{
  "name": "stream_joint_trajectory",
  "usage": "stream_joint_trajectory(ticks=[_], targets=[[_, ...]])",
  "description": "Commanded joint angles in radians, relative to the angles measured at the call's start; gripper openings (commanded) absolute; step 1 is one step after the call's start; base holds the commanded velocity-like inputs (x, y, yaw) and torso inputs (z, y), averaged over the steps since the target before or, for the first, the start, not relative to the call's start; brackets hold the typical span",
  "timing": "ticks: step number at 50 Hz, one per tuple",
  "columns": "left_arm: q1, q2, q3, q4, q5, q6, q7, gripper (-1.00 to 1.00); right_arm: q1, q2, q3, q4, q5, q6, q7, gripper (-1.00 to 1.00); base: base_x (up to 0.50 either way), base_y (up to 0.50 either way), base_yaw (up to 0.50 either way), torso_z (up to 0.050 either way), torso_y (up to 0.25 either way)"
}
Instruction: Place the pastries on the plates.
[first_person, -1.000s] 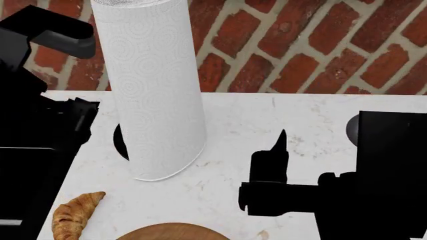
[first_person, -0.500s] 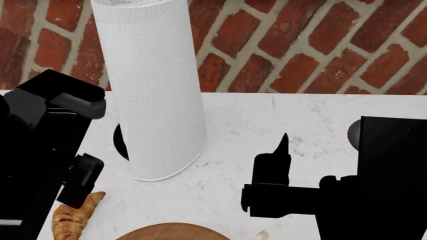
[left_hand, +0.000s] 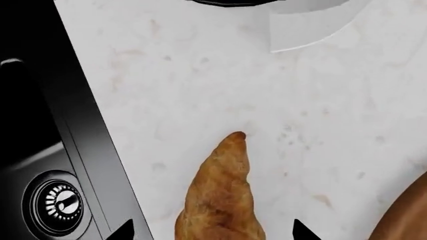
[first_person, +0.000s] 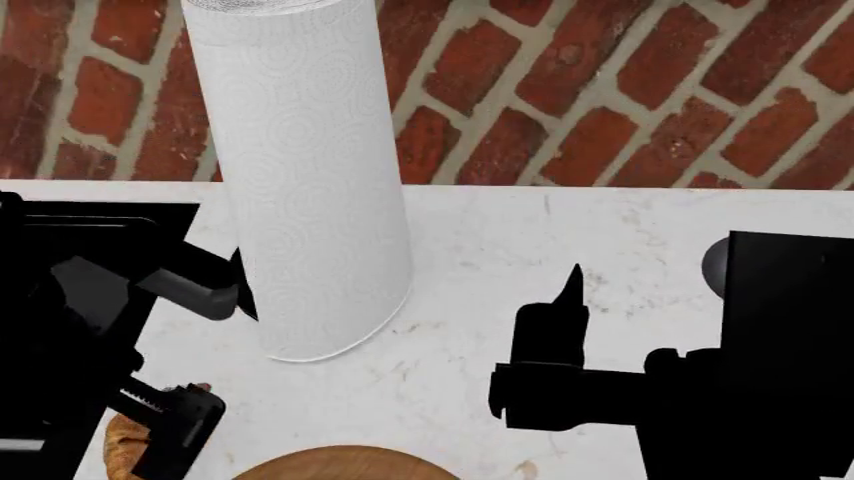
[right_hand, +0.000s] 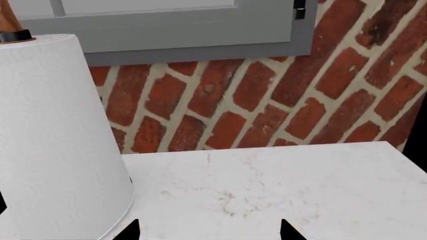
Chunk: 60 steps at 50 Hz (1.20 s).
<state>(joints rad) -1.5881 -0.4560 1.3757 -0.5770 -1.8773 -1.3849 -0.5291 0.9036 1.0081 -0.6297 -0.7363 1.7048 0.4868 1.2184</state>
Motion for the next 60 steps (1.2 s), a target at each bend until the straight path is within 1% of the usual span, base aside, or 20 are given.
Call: stream_joint_trajectory(ticks=[1,5,6,17,20,24,27,28,29,34,37,38,39,40,42,45,47,52,60], targets=[[0.041,0.001,0.016,0.021,0.011,0.021,0.002,1.0,-0.011,-0.001,0.002,-0.002,-0.006,-0.008,0.0,1.0,0.03,0.0,0.01,0.0,0.0],[0.058,0.006,0.026,0.022,0.035,0.035,0.019,1.0,-0.017,-0.002,0.001,-0.004,-0.008,-0.012,0.003,1.0,0.03,0.0,0.0,0.0,0.0],[0.06,0.007,0.027,0.022,0.036,0.036,0.02,-1.0,-0.019,-0.001,0.002,-0.005,-0.008,-0.013,0.003,1.0,0.03,0.0,0.0,0.0,0.0],[0.089,-0.011,0.022,0.049,0.012,0.056,-0.001,-1.0,-0.021,0.002,0.006,-0.007,-0.004,-0.018,0.002,1.0,0.03,0.0,0.0,0.0,0.0],[0.054,-0.022,0.001,0.052,0.002,0.065,-0.004,-1.0,-0.021,0.003,0.007,-0.009,-0.003,-0.017,0.002,1.0,0.03,0.0,0.0,0.0,0.0],[0.0,-0.052,-0.043,0.103,-0.035,0.079,-0.026,-1.0,-0.021,0.006,0.009,-0.008,-0.004,-0.018,0.0,1.0,0.03,0.0,0.0,0.0,0.0],[-0.014,-0.096,-0.093,0.183,-0.031,0.136,-0.031,-1.0,-0.028,0.006,0.013,-0.013,-0.016,-0.025,-0.011,1.0,0.03,0.0,0.0,0.0,0.0],[-0.015,-0.118,-0.111,0.227,-0.052,0.157,-0.069,-1.0,-0.029,0.009,0.014,-0.016,-0.018,-0.025,-0.01,1.0,0.03,0.0,0.0,0.0,0.0],[-0.013,-0.131,-0.123,0.25,-0.073,0.167,-0.081,-1.0,-0.028,0.01,0.014,-0.018,-0.017,-0.024,-0.009,1.0,0.03,0.0,0.0,0.0,0.0],[-0.017,-0.209,-0.173,0.424,-0.087,0.238,-0.194,-1.0,-0.008,0.012,0.011,-0.021,-0.022,-0.005,0.01,1.0,0.03,0.0,0.0,0.0,0.0],[-0.012,-0.243,-0.218,0.502,-0.063,0.306,-0.213,-1.0,-0.006,0.01,0.01,-0.02,-0.032,-0.002,0.009,1.0,0.03,0.0,0.0,0.0,0.0],[-0.008,-0.261,-0.243,0.539,-0.079,0.337,-0.231,-1.0,-0.006,0.012,0.011,-0.021,-0.039,-0.003,0.01,1.0,0.03,0.0,0.0,0.0,0.0],[-0.009,-0.273,-0.251,0.573,-0.055,0.348,-0.233,-1.0,-0.004,0.012,0.011,-0.022,-0.045,0.0,0.013,1.0,0.03,0.0,0.0,0.0,0.0],[0.0,-0.297,-0.273,0.635,-0.052,0.38,-0.255,-1.0,-0.002,0.013,0.012,-0.024,-0.045,0.001,0.013,1.0,0.03,0.0,0.0,0.0,0.0],[0.025,-0.326,-0.298,0.7,-0.037,0.422,-0.26,-1.0,0.005,0.012,0.007,-0.02,-0.056,0.013,0.021,1.0,0.03,0.0,0.0,0.0,0.0],[0.054,-0.362,-0.319,0.771,-0.008,0.467,-0.28,-1.0,0.009,0.003,0.001,-0.017,-0.068,0.021,0.021,1.0,0.03,0.0,0.0,0.0,0.0],[0.068,-0.385,-0.339,0.813,-0.012,0.504,-0.312,-1.0,0.002,0.0,0.004,-0.028,-0.122,0.016,-0.011,1.0,0.03,0.0,0.0,0.0,0.0],[0.119,-0.445,-0.377,0.933,-0.006,0.589,-0.381,-1.0,-0.014,-0.002,0.01,-0.031,-0.14,-0.002,-0.031,1.0,0.03,0.0,0.0,0.0,0.0],[0.261,-0.536,-0.457,1.105,0.035,0.791,-0.399,-1.0,-0.032,0.002,0.023,-0.042,-0.197,-0.025,-0.047,1.0,0.03,0.0,0.0,0.0,0.0]])
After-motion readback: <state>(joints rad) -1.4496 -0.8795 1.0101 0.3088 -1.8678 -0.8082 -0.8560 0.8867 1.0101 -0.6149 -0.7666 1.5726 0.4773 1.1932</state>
